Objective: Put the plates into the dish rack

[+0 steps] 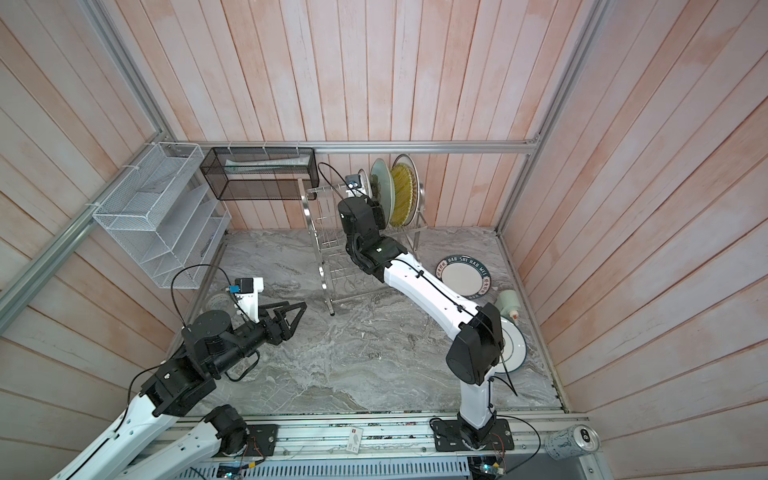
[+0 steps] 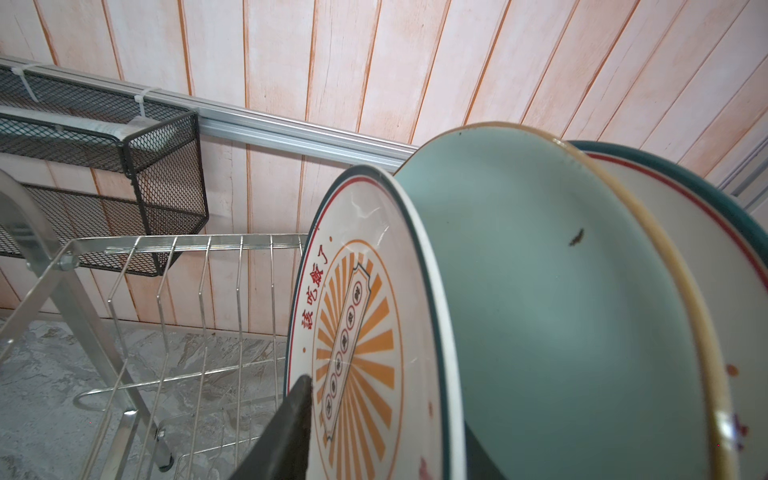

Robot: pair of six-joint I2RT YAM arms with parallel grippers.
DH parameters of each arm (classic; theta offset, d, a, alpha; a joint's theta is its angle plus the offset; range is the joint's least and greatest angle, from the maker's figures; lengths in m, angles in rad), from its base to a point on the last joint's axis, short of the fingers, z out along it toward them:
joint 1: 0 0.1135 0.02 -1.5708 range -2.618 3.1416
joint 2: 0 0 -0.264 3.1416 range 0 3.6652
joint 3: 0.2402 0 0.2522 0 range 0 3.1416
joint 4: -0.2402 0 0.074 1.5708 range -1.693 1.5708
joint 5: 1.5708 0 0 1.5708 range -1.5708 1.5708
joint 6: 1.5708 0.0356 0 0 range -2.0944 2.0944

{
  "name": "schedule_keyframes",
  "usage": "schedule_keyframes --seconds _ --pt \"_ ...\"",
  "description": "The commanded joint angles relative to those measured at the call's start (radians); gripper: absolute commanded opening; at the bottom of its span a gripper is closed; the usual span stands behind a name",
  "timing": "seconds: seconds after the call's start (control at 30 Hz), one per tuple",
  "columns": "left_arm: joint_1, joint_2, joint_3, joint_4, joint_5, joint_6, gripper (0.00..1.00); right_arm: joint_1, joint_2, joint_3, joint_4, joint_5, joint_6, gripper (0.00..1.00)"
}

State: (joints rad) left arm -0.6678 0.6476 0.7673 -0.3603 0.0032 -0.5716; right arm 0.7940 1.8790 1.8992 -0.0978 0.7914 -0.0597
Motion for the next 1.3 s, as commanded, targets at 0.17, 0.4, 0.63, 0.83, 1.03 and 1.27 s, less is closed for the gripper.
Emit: schedule_keyframes --seconds 0.17,0.4,0.63,0.83,1.03,1.27 --pt "-0.002 0.026 0.015 -0.02 0.0 -0.01 0.75 -0.004 -0.039 0.008 0.038 -0.008 -0.026 0.51" --pt "-0.003 0.033 0.012 -0.019 -0.016 -0.022 0.75 -0.004 -0.068 -0.03 0.059 -0.029 -0.007 0.55" --pt "-0.003 0.044 0.006 -0.003 -0.014 -0.025 0.75 -0.003 -0.085 -0.036 0.058 -0.051 0.003 0.62" --pt "-0.003 0.048 0.003 -0.003 -0.019 -0.028 0.76 -0.003 -0.134 -0.072 0.077 -0.066 0.01 0.66" --pt "-0.003 0.064 0.004 0.013 -0.005 -0.021 0.76 -0.001 -0.208 -0.133 0.108 -0.104 0.021 0.71" --pt "-0.003 0.072 0.001 0.038 0.009 -0.004 0.76 -0.001 -0.296 -0.195 0.131 -0.142 0.04 0.73"
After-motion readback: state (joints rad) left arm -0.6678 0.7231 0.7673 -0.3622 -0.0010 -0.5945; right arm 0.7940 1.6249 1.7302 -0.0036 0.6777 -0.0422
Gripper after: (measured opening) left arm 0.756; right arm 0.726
